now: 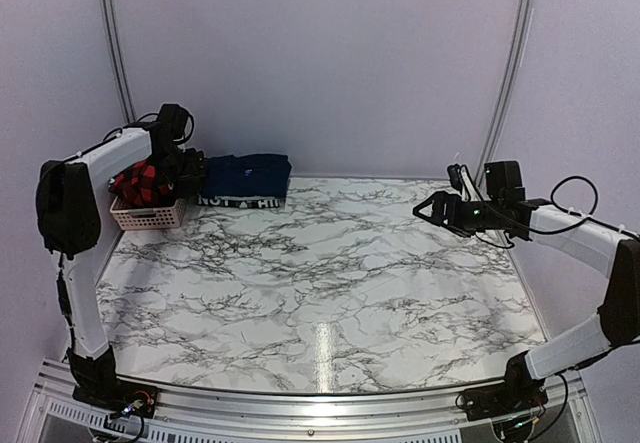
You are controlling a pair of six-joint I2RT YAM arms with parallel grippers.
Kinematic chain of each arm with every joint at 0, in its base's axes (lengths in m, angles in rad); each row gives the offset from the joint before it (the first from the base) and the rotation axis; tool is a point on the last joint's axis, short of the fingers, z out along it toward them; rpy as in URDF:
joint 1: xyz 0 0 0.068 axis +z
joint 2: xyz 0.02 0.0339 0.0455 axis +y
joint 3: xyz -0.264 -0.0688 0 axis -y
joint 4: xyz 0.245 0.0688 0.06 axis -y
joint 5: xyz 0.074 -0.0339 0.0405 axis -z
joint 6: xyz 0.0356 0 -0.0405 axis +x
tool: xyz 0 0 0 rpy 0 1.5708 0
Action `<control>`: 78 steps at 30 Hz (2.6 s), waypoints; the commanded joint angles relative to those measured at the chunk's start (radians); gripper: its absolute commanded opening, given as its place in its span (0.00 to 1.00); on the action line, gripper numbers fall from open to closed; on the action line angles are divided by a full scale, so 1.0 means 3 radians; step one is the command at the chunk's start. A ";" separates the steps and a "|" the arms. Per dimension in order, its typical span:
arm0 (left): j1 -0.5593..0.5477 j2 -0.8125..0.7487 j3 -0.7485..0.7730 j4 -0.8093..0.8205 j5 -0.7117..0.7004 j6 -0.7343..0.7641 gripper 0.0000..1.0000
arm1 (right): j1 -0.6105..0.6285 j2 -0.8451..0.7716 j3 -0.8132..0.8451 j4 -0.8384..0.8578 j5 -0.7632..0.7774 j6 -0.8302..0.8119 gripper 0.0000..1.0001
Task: Fold and stack the mixed laundry pile
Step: Pick up the crumpled skirt and place it in the bin, then place the crumpled skirt at the center of the board.
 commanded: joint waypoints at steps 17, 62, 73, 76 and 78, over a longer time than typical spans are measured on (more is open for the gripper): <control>0.0001 0.1042 0.0886 -0.0225 -0.1159 0.0480 0.84 | -0.0036 0.0143 0.0123 -0.0022 -0.0004 0.0060 0.99; 0.1426 0.0047 0.1878 0.2491 0.1508 -0.1888 0.00 | -0.0033 0.0460 0.0230 0.0218 -0.0333 0.0055 0.98; 0.1566 0.0010 0.2056 0.2800 0.1570 -0.2064 0.00 | -0.0034 0.0541 0.0285 0.0257 -0.0423 0.0051 0.98; 0.1560 0.0032 0.2141 0.2921 0.1722 -0.2162 0.00 | -0.0038 0.0572 0.0301 0.0270 -0.0461 0.0056 0.98; 0.1555 -0.0009 0.2120 0.3090 0.1774 -0.2221 0.00 | -0.0039 0.0583 0.0304 0.0289 -0.0481 0.0063 0.98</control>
